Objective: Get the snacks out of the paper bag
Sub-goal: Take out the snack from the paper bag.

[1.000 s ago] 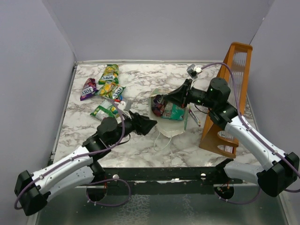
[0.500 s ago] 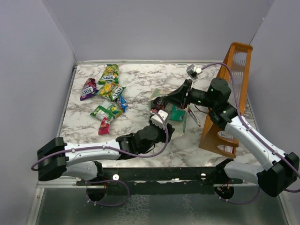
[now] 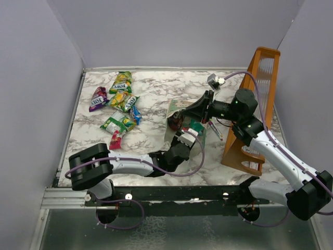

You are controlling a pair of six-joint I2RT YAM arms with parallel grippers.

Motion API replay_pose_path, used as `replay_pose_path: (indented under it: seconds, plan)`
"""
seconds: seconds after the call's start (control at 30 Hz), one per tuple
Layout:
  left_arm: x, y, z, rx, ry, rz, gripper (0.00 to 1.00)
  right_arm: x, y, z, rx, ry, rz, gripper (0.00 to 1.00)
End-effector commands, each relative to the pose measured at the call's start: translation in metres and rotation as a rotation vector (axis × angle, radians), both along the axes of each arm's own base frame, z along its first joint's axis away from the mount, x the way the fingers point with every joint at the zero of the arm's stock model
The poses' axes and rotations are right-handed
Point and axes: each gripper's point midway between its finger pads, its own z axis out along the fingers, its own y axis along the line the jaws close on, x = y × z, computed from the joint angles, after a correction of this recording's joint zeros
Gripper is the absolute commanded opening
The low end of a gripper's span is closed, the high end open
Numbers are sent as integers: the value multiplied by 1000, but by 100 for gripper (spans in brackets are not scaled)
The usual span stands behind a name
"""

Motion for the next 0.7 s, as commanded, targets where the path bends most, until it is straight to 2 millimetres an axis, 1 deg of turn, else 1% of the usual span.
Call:
replay_pose_path:
  seconds: [0.0,0.13,0.2,0.33,0.43,0.5,0.67]
  plan:
    - [18,-6,4,8,-78,63,41,-13,-1,18,40,-57,37,2]
    - [31,-7,-2,62,-78,108,42,-14,-2,21,43,-60,36,1]
    - [40,-4,-2,76,-81,132,44,-14,-2,21,44,-62,30,1]
    - [61,9,3,93,-86,207,53,-14,-2,20,42,-57,30,1]
    - [69,15,8,99,-95,238,60,-14,-2,21,43,-56,28,1]
    - [72,16,2,130,-98,249,64,-13,-2,20,44,-53,29,1]
    - [84,26,1,154,-108,323,74,-12,-1,19,43,-46,29,2]
